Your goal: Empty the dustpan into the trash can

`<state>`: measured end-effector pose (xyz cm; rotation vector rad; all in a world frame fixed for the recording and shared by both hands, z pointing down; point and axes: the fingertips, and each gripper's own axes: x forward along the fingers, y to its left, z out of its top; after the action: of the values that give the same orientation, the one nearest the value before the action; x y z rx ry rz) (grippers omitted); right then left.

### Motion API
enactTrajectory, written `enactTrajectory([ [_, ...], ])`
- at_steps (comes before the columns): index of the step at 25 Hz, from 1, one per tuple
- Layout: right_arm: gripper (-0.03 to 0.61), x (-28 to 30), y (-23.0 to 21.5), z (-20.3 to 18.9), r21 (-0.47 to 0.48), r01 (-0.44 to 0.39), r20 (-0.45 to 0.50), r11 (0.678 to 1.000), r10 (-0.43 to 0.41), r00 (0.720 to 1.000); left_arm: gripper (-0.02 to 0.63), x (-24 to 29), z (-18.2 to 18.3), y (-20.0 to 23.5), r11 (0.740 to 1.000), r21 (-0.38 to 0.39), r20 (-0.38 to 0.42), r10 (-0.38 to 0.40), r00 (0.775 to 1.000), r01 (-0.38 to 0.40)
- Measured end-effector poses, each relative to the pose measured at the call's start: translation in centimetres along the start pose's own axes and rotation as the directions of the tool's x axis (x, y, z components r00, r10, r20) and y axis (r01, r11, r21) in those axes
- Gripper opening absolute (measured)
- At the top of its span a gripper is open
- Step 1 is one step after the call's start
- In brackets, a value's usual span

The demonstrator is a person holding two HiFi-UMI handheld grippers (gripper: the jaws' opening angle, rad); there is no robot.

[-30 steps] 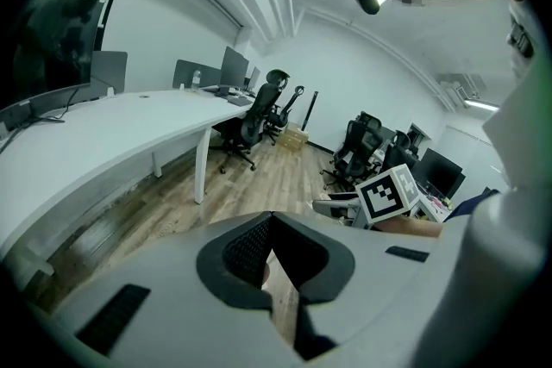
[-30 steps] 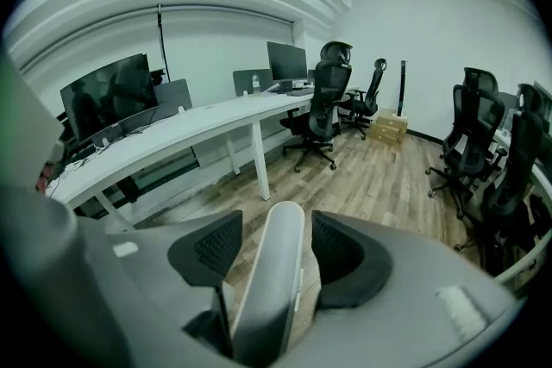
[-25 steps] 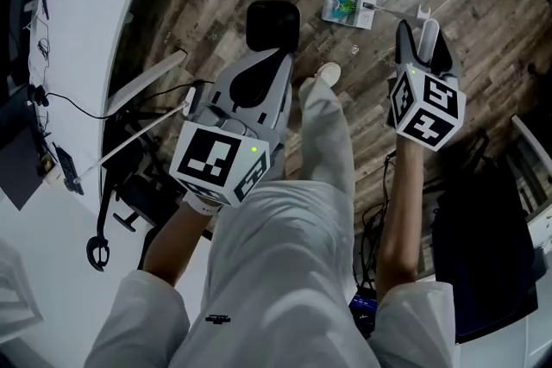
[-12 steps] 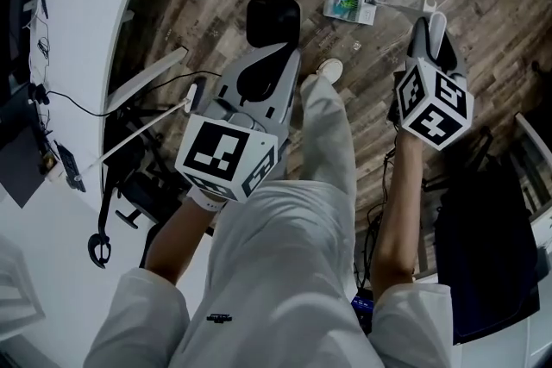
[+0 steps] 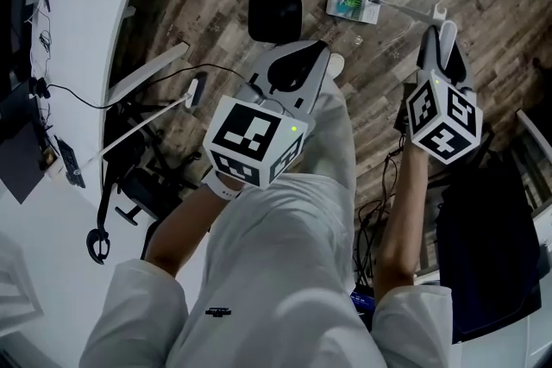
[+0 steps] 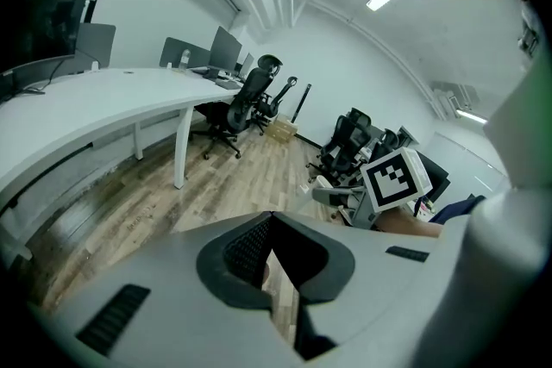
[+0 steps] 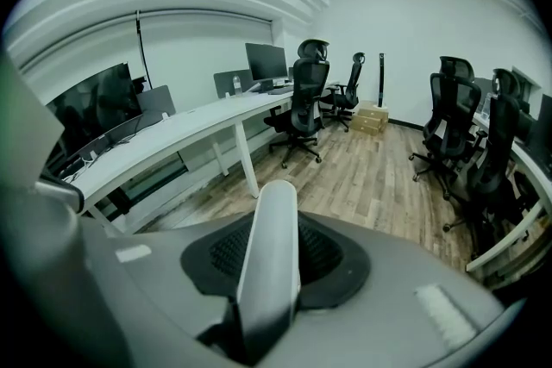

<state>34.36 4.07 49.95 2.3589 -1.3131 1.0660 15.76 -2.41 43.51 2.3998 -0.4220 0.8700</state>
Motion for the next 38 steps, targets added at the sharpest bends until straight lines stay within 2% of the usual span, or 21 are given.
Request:
enactTrajectory([
  [2,0.127,-0.8,0.1,0.2,-0.004,-0.002,0.002,1.000,0.002,1.000,0.006,0.0,-0.6,-0.7,1.000,-0.008,-0.010,-0.017,1.000,0.017],
  [4,0.127,-1.9,0.2,0.4,-0.007,-0.003,0.004,1.000,0.003,1.000,0.006,-0.1,-1.3,-1.6,0.996,-0.061,-0.013,-0.067,0.998,0.066],
  [7,0.127,-3.6,0.3,0.9,-0.011,-0.006,0.012,1.000,0.006,1.000,0.008,-0.1,-2.1,-3.0,0.964,-0.210,0.004,-0.166,0.986,0.163],
  [12,0.127,-6.4,0.9,1.7,-0.005,-0.010,0.041,1.000,0.010,0.999,0.008,-1.2,-2.3,-3.9,0.937,-0.284,0.018,-0.207,0.978,0.204],
  [14,0.128,-7.6,1.0,1.7,0.006,-0.008,0.056,1.000,0.007,0.998,0.008,-1.7,-2.6,-4.3,0.912,-0.335,0.042,-0.237,0.971,0.237],
  [16,0.129,-8.7,1.2,1.7,0.019,-0.003,0.066,1.000,0.002,0.998,0.008,-2.1,-3.0,-4.9,0.875,-0.395,0.063,-0.277,0.959,0.278],
  [20,0.127,-11.0,1.9,2.1,0.046,0.002,0.090,0.999,-0.006,0.996,0.008,-2.7,-4.2,-6.3,0.812,-0.471,0.066,-0.357,0.932,0.344],
  [21,0.127,-11.6,2.2,2.2,0.044,0.001,0.097,0.999,-0.005,0.995,0.008,-2.8,-4.5,-6.6,0.783,-0.508,0.073,-0.378,0.923,0.360],
  [22,0.127,-12.2,2.5,2.2,0.041,0.000,0.104,0.999,-0.004,0.995,0.008,-2.9,-4.9,-6.9,0.741,-0.557,0.084,-0.398,0.914,0.374],
  [25,0.127,-14.0,3.5,2.1,0.039,0.006,0.120,0.999,-0.011,0.993,0.023,-3.0,-5.8,-7.7,0.578,-0.710,0.135,-0.450,0.883,0.403],
  [26,0.127,-14.6,3.8,2.1,0.042,0.010,0.124,0.999,-0.015,0.992,0.043,-3.0,-5.9,-8.0,0.531,-0.742,0.151,-0.462,0.874,0.409],
  [31,0.127,-16.9,4.5,2.5,0.062,0.020,0.143,0.998,-0.029,0.989,0.091,-2.5,-5.8,-8.4,0.331,-0.833,0.252,-0.485,0.838,0.442],
  [33,0.127,-17.7,4.5,2.7,0.069,0.022,0.150,0.997,-0.032,0.988,0.111,-2.0,-5.3,-8.8,0.236,-0.850,0.305,-0.508,0.805,0.471],
  [36,0.127,-18.8,4.6,2.9,0.075,0.029,0.159,0.997,-0.040,0.986,0.158,-1.4,-4.3,-10.0,0.051,-0.858,0.404,-0.547,0.733,0.510],
  [38,0.127,-19.5,4.6,2.8,0.084,0.034,0.164,0.996,-0.048,0.985,0.190,-0.4,-4.5,-10.8,-0.033,-0.867,0.428,-0.561,0.709,0.498],
])
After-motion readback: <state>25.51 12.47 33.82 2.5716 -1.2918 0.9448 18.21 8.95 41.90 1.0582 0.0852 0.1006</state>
